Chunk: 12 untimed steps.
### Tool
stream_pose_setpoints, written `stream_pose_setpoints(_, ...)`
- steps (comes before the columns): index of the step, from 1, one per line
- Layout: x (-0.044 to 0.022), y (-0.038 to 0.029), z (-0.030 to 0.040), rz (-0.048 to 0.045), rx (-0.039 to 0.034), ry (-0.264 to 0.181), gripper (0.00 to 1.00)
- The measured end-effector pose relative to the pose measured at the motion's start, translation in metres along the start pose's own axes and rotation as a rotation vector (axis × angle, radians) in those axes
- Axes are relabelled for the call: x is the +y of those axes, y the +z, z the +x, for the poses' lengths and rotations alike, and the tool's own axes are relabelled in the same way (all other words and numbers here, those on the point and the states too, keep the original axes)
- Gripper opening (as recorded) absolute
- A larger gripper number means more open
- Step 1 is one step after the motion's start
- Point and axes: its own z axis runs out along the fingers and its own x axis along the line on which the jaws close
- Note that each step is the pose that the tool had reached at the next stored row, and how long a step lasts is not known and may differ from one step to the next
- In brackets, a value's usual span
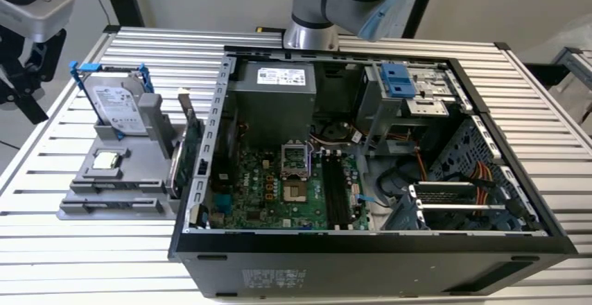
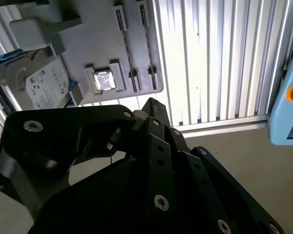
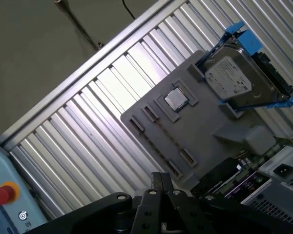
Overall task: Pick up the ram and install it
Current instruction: 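Pick up the ram and move it above insertion slot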
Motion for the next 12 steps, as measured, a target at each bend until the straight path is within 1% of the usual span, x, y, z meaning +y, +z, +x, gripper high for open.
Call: stream_pose_setpoints(12, 0.0, 0.0, 0.0, -0.0003, 0.0041, -0.08, 0.0)
